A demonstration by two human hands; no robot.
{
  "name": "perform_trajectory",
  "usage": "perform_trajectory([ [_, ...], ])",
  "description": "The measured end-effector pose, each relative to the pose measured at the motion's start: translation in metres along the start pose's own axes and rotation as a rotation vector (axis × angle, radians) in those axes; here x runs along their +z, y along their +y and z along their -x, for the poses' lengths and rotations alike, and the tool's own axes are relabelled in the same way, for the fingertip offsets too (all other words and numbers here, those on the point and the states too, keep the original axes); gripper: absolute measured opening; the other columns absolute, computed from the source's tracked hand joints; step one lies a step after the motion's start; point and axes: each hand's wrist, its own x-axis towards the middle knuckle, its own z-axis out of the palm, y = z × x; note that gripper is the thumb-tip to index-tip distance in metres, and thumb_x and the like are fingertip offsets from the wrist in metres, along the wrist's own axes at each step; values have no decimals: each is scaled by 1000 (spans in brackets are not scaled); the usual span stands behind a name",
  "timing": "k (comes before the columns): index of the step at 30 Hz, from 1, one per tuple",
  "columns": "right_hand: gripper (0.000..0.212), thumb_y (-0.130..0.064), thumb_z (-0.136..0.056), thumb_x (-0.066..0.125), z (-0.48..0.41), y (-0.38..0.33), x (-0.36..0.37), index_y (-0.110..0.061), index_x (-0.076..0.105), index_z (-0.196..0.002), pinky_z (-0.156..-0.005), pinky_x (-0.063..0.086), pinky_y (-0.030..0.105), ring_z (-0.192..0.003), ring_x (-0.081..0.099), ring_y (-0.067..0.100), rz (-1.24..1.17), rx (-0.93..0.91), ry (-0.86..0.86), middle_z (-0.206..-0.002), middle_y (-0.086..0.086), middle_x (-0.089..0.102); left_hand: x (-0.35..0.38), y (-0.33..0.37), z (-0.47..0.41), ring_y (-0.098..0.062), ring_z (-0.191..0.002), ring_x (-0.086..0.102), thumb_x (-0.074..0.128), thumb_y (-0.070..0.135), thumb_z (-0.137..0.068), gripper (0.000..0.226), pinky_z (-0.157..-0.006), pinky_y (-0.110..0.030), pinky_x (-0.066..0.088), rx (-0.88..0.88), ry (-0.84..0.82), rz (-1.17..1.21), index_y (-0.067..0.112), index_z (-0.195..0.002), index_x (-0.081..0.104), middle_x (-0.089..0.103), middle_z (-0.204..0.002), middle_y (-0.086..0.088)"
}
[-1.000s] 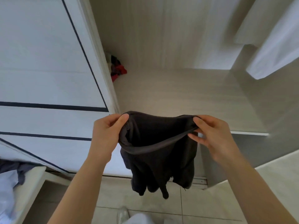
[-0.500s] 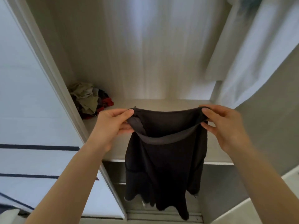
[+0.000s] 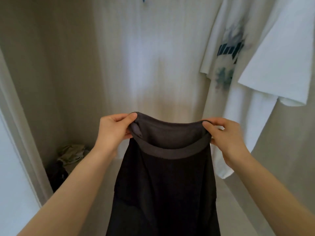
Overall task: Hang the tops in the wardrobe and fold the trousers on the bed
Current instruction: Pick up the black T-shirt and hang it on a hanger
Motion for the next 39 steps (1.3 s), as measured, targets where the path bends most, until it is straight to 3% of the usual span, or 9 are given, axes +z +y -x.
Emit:
perform_trajectory([
  [3, 23, -18, -88, 67, -18, -15, 0, -37, 72, -76, -78, 58, 39, -80, 67, 13, 160, -131, -3, -81, -9, 69, 12, 24, -19, -9, -54, 64, 73, 18, -87, 17, -49, -22, 52, 94, -71, -84, 14, -70, 75, 71, -62, -3],
  [7, 33, -21, -86, 68, -29, -35, -4, -48, 68, -67, -78, 53, 33, -81, 62, 7, 344, -301, -18, -92, -8, 65, 33, 66, -39, 1, -52, 58, 76, 21, -84, 18, -51, -13, 44, 276, -170, -237, 18, -66, 75, 69, -58, 8],
  [9, 30, -19, -86, 68, -37, -48, -6, -44, 68, -70, -72, 54, 34, -76, 63, 11, 379, -353, 3, -91, -4, 65, 41, 93, -51, 5, -54, 59, 77, 24, -82, 15, -54, -9, 43, 364, -177, -316, 19, -68, 75, 70, -61, 11],
  [12, 22, -15, -86, 67, -50, -74, -7, -33, 70, -73, -54, 51, 18, -53, 64, 9, 385, -412, 45, -87, -2, 66, 49, 132, -69, -4, -65, 63, 77, 27, -82, 15, -67, -21, 51, 464, -160, -384, 17, -71, 76, 73, -69, 6],
  [16, 17, -22, -86, 64, -67, -111, -9, -31, 67, -72, -68, 50, 23, -54, 60, 2, 641, -529, 84, -68, -15, 65, 56, 172, -92, -15, -72, 66, 76, 31, -83, 18, -74, -31, 52, 609, -110, -507, 18, -71, 76, 71, -70, 3],
  [23, 15, -26, -92, 60, -100, -173, -12, -20, 72, -86, -72, 50, 24, -63, 61, 1, 999, -634, -149, -79, -6, 71, 57, 214, -125, -21, -81, 67, 74, 37, -84, 21, -82, -41, 55, 732, 2, -605, 28, -66, 70, 71, -73, 2],
  [29, 21, -27, -95, 53, -124, -227, -12, -24, 63, -114, -78, 54, 35, -73, 60, 12, 1069, -722, -3, -88, -3, 69, 67, 231, -148, -26, -84, 67, 74, 39, -83, 18, -84, -44, 55, 737, 4, -613, 26, -72, 73, 71, -77, -1],
  [32, 28, -25, -95, 49, -138, -257, -14, -21, 61, -121, -82, 54, 38, -89, 63, 21, 1079, -762, 84, -94, 1, 70, 76, 237, -157, -26, -83, 67, 74, 39, -83, 19, -84, -45, 55, 751, 2, -595, 29, -68, 69, 71, -76, -1],
  [39, 33, -20, -92, 44, -177, -319, -17, -18, 63, -118, -85, 52, 42, -103, 60, 34, 1118, -841, 340, -112, 10, 67, 96, 247, -174, -22, -80, 66, 72, 38, -86, 16, -82, -46, 56, 790, -27, -552, 29, -72, 72, 71, -76, 2],
])
